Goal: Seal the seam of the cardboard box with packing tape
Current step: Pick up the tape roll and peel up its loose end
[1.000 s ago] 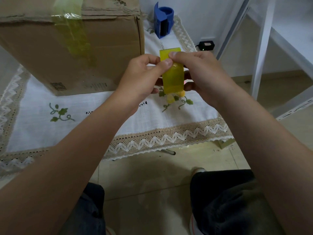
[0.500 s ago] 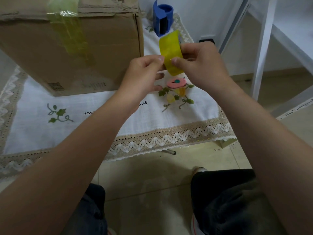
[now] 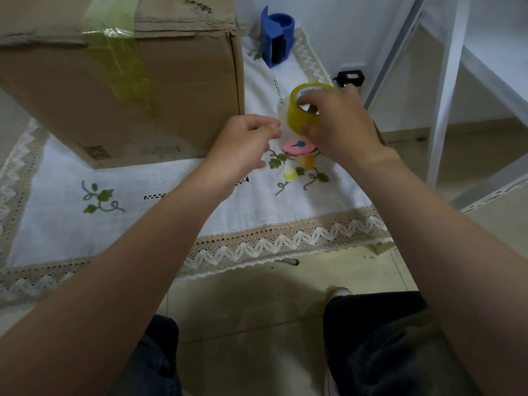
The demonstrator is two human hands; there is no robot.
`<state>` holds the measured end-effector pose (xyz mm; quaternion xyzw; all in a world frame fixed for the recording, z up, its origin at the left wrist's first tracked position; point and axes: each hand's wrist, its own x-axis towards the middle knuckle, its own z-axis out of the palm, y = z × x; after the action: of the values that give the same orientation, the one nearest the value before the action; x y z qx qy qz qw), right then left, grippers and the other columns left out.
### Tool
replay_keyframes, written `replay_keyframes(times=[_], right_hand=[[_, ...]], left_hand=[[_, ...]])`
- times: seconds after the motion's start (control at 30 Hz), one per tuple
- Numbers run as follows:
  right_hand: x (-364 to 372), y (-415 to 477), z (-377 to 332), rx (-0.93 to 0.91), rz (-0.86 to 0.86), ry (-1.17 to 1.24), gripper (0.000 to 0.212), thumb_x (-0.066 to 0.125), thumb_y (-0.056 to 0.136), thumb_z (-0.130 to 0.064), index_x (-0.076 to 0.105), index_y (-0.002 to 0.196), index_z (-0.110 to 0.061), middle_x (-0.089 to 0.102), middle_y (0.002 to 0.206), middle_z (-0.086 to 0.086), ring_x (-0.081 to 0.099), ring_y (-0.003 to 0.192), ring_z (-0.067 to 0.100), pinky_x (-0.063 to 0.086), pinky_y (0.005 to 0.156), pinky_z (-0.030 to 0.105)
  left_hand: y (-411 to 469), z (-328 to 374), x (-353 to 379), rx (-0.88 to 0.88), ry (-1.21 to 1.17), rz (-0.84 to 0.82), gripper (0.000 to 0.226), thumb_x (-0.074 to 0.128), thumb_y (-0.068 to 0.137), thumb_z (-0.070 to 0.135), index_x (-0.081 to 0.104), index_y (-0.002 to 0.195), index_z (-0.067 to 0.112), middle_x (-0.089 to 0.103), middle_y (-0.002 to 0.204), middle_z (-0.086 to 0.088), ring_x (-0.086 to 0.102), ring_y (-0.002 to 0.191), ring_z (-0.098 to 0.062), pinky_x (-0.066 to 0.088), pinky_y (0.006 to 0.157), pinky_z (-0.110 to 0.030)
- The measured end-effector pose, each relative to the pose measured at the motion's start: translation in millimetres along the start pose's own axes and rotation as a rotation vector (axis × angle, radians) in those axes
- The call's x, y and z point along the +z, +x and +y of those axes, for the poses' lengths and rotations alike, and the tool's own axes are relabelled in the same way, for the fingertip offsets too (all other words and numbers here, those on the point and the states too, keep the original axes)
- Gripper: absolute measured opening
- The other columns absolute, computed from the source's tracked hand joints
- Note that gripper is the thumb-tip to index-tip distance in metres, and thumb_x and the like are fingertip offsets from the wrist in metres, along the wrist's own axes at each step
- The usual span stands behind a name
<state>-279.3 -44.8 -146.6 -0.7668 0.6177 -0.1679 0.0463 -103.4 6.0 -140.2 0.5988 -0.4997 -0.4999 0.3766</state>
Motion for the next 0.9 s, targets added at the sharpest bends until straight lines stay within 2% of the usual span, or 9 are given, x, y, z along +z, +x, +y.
replay_keyframes(times=[0.1,0.17,0.3,0.47,0.57,0.63,0.7,0.8,0.9], right_hand=[[-6.7,-2.0,-7.4,-0.068,0.023,-0.006,0.031,0.068,0.095,-0.019,0.071,0.125,-0.025,0.061,0.122,0.004,0.047,0.118,0.033,0.041,0.087,0.037],[-9.1,-4.5,-11.3,-0.058,-0.055,0.001,0.028,0.071,0.093,-0.021,0.074,0.12,-0.027,0.06,0.11,0.0,0.056,0.114,0.029,0.04,0.08,0.035],[-4.9,-11.0,-13.6,0.059,-0.229,-0.086,0.033,0.069,0.096,-0.042,0.071,0.126,-0.029,0.068,0.118,0.007,0.064,0.11,0.033,0.042,0.078,0.037],[-9.3,-10.3,-15.6,0.124,-0.222,-0.047,0.032,0.075,0.088,-0.055,0.071,0.096,-0.023,0.067,0.094,0.002,0.063,0.09,0.028,0.041,0.07,0.034],[-8.8,-7.6,-18.8,0.154,-0.245,0.177,0.035,0.074,0.09,-0.049,0.076,0.077,-0.017,0.07,0.073,0.003,0.065,0.07,0.019,0.04,0.054,0.026],[-6.5,-5.0,-22.8,0.194,-0.27,0.342,0.033,0.073,0.093,-0.043,0.078,0.077,-0.014,0.072,0.069,0.005,0.059,0.05,0.005,0.041,0.043,0.018],[-2.6,-3.6,-25.4,0.22,-0.281,0.437,0.032,0.071,0.096,-0.038,0.079,0.08,-0.011,0.075,0.07,0.006,0.052,0.036,-0.001,0.036,0.034,0.011],[6.2,-3.0,-25.9,0.233,-0.28,0.512,0.04,0.067,0.1,-0.036,0.079,0.08,-0.003,0.078,0.073,0.013,0.046,0.03,0.004,0.035,0.032,0.013],[12.4,0.6,-26.7,0.25,-0.276,0.527,0.037,0.067,0.1,-0.033,0.08,0.088,0.0,0.079,0.079,0.017,0.047,0.031,0.009,0.035,0.031,0.015]], left_hand=[[-0.1,-1.3,-0.8,0.001,0.002,-0.006,0.021,0.053,0.106,0.024,0.07,0.118,0.025,0.074,0.119,0.006,0.067,0.116,-0.019,0.06,0.097,-0.04],[-0.8,-2.0,-2.0,0.004,0.002,-0.016,0.021,0.052,0.106,0.024,0.07,0.117,0.025,0.074,0.119,0.006,0.068,0.114,-0.017,0.06,0.096,-0.04],[-2.6,-3.1,-6.1,0.012,0.004,-0.014,0.021,0.052,0.106,0.024,0.071,0.115,0.026,0.075,0.116,0.007,0.069,0.111,-0.016,0.061,0.093,-0.038],[-3.4,-2.9,-10.7,0.022,0.029,-0.013,0.02,0.053,0.106,0.024,0.072,0.109,0.027,0.076,0.113,0.008,0.071,0.106,-0.014,0.062,0.088,-0.034],[-5.0,-1.8,-12.3,0.023,0.042,-0.014,0.022,0.053,0.106,0.023,0.073,0.103,0.03,0.076,0.113,0.008,0.071,0.105,-0.014,0.062,0.084,-0.033],[-5.3,-1.6,-12.8,0.019,0.061,-0.008,0.022,0.052,0.107,0.023,0.074,0.105,0.029,0.076,0.111,0.008,0.071,0.103,-0.013,0.061,0.08,-0.031],[-5.1,-1.5,-14.1,0.007,0.082,0.009,0.022,0.052,0.107,0.023,0.073,0.11,0.025,0.077,0.108,0.008,0.072,0.099,-0.012,0.061,0.079,-0.032],[-4.5,-1.8,-16.8,-0.023,0.104,0.024,0.02,0.053,0.106,0.022,0.072,0.106,0.025,0.077,0.106,0.006,0.072,0.097,-0.013,0.062,0.081,-0.035],[-5.1,-1.3,-19.7,-0.042,0.114,0.018,0.016,0.057,0.103,0.019,0.071,0.103,0.025,0.078,0.106,0.003,0.073,0.097,-0.013,0.063,0.081,-0.036]])
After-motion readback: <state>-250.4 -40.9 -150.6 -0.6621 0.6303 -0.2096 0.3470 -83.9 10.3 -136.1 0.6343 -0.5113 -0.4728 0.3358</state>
